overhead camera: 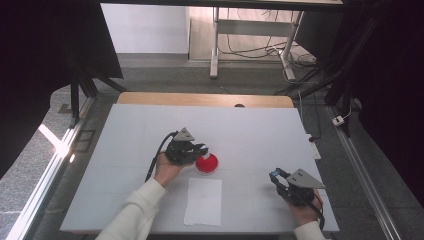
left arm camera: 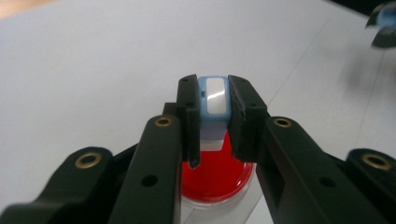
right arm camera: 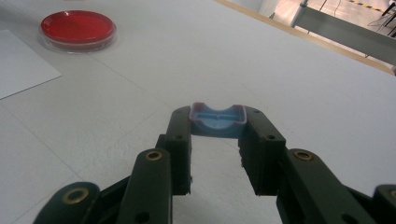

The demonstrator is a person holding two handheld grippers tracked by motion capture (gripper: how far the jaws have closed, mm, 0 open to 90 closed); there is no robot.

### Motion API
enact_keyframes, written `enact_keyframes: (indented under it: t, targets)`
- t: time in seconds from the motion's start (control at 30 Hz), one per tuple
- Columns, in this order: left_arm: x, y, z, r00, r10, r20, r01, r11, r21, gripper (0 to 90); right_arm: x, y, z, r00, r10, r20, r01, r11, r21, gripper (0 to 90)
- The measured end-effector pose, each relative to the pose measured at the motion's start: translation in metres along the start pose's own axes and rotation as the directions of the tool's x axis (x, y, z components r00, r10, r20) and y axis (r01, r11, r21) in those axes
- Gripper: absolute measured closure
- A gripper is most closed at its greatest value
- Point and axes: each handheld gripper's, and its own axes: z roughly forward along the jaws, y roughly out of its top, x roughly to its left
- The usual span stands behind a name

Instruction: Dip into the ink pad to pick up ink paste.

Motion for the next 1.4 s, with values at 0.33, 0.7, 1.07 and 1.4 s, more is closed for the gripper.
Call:
enact_keyframes:
  t: [0.33,0.7,1.07,1.4]
  targets:
    - [-0.007,-0.004,0.012,0.9991,0.036,-0.022,-0.035,0.9982,0.048,75.6,0.0,-0.001,0.0,1.0,-0.009,-0.003,0.009,1.0,0.005,65.1]
    - [-0.01,-0.004,0.018,0.9971,0.063,-0.044,-0.058,0.994,0.093,75.6,0.0,-0.001,0.002,1.0,-0.009,-0.004,0.009,1.0,0.009,65.2]
    - [-0.011,-0.003,0.02,0.9966,0.068,-0.047,-0.063,0.9933,0.096,75.6,0.0,-0.001,0.002,0.9999,-0.012,0.0,0.012,1.0,0.011,65.1]
    - [-0.012,-0.003,0.021,0.9965,0.065,-0.052,-0.06,0.9935,0.097,75.7,0.0,-0.001,0.002,0.9999,-0.013,-0.007,0.013,1.0,0.003,65.1]
